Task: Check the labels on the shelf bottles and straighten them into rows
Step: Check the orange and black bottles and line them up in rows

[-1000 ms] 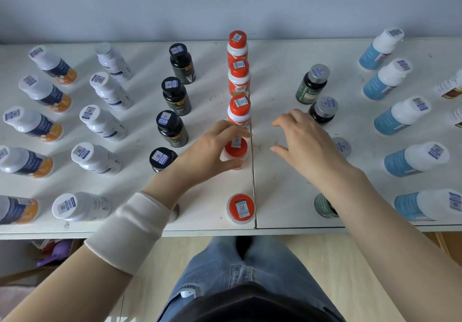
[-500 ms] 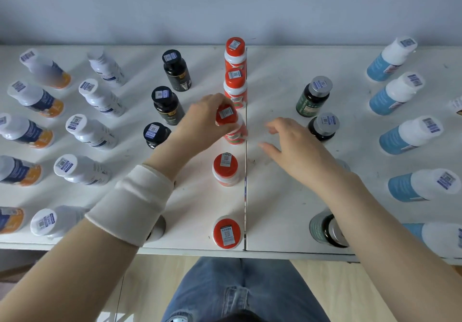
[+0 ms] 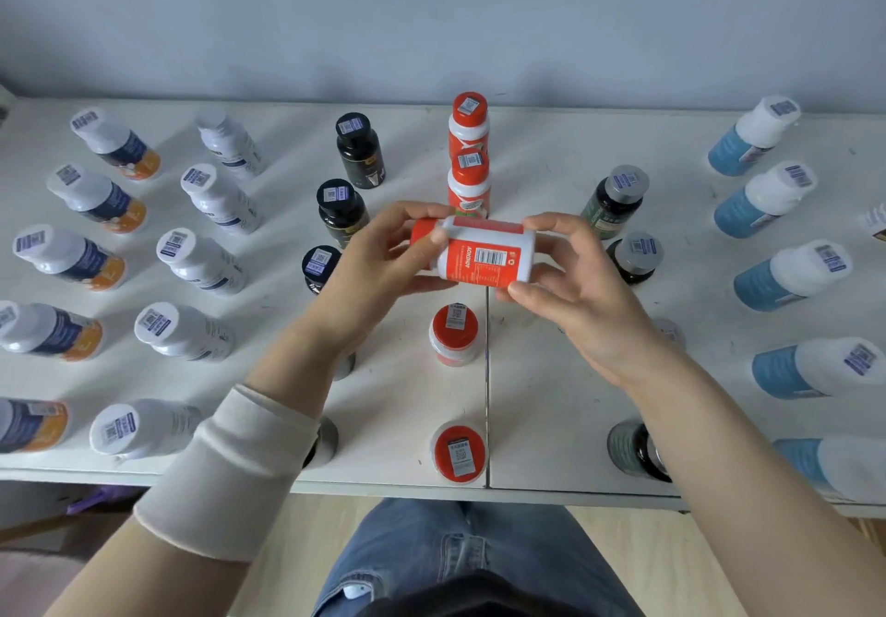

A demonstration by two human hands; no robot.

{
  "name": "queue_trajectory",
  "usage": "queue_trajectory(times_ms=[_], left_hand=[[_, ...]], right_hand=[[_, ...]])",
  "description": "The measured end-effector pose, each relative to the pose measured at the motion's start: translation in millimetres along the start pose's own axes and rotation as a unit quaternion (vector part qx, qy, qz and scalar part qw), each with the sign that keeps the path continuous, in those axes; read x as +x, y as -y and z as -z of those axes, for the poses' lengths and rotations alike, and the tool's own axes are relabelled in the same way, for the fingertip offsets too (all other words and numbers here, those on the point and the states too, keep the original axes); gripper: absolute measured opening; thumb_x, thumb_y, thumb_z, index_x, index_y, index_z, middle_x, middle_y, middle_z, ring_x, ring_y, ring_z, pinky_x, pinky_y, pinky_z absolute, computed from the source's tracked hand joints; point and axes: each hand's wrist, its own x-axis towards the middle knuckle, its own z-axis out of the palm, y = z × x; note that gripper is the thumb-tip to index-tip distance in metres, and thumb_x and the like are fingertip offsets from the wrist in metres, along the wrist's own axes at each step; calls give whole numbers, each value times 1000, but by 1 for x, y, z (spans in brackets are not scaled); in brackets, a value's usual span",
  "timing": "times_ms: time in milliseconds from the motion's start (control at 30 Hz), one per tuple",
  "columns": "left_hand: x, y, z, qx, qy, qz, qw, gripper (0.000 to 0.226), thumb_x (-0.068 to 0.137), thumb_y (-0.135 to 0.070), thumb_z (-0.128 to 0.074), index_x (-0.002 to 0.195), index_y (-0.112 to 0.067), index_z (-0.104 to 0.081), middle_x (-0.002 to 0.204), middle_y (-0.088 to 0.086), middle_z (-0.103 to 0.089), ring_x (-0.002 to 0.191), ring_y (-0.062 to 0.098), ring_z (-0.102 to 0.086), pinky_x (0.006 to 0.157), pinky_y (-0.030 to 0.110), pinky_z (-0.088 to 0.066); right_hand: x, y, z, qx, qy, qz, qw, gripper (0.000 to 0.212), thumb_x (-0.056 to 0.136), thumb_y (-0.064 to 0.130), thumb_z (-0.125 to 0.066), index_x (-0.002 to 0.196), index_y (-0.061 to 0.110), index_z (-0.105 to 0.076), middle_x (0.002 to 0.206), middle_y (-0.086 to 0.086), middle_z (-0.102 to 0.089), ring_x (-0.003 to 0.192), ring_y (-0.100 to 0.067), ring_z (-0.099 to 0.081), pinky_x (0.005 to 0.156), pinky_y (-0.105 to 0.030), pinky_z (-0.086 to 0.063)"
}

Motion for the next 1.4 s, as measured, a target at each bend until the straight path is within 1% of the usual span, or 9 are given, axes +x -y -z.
queue_trajectory(times_ms=[67,167,333,600,733,867,1067,1200,1400], left_hand=[[1,-3,0,14,2,-39,999,23,80,-25,-62,102,-20,-58,107,3,-62,97,14,-65,78,29,-55],[-2,-2,3,21,37,-108,993,26,81,-7,-64,105,-14,-58,113,-2,-63,109,13,-60,90,29,-50],[-5,1,3,27,51,-61,996,39,82,-36,-66,117,-25,-51,122,1,-58,113,15,-58,88,30,-53],[1,3,4,-69,46,-41,996,35,85,-12,-58,118,-22,-52,105,-9,-67,101,11,-64,82,27,-54],[6,9,-1,-156,56,43,985,29,90,-20,-46,118,-22,-54,110,0,-67,100,14,-65,83,27,-54],[15,6,-4,-203,47,106,972,28,98,-27,-35,116,-25,-56,106,5,-66,90,16,-68,74,28,-57],[33,-1,0,-77,14,85,993,24,91,-19,-53,115,-19,-54,108,5,-63,92,17,-67,79,30,-57],[41,-7,2,83,15,-3,996,36,80,-20,-67,113,-25,-55,114,0,-61,100,13,-63,83,25,-54],[58,-3,2,368,65,-119,920,42,79,-10,-71,116,-23,-57,109,-4,-52,101,8,-53,87,20,-49]], right_hand=[[-2,-2,-5,19,-16,0,1000,45,77,15,-71,108,34,-44,116,-7,-54,89,-13,-64,87,-38,-54],[-2,-2,-9,115,-51,-60,990,50,72,36,-60,116,23,-41,100,-15,-58,70,-17,-67,69,-29,-56],[-6,-8,-9,65,-63,-22,996,39,74,13,-66,107,23,-48,109,-4,-55,85,-6,-64,78,-23,-54],[-10,-3,-10,79,-106,25,991,47,69,4,-68,106,25,-49,110,3,-58,94,2,-63,75,-15,-50],[-7,4,-23,-75,-201,89,973,50,57,28,-85,97,27,-56,104,-1,-62,91,-6,-62,67,-15,-52],[1,4,-29,-247,-242,182,921,58,58,47,-74,104,14,-59,99,-1,-57,85,-7,-58,65,-12,-52],[1,-21,-23,-359,-189,177,897,57,61,14,-84,105,-5,-53,112,-17,-53,103,-24,-58,75,-20,-56],[10,-15,-11,-391,-176,93,899,52,68,16,-80,109,0,-52,111,-16,-56,97,-21,-59,80,-27,-53],[33,0,10,-574,-81,24,814,46,82,22,-66,122,7,-49,121,-13,-48,112,-28,-49,86,-27,-36]])
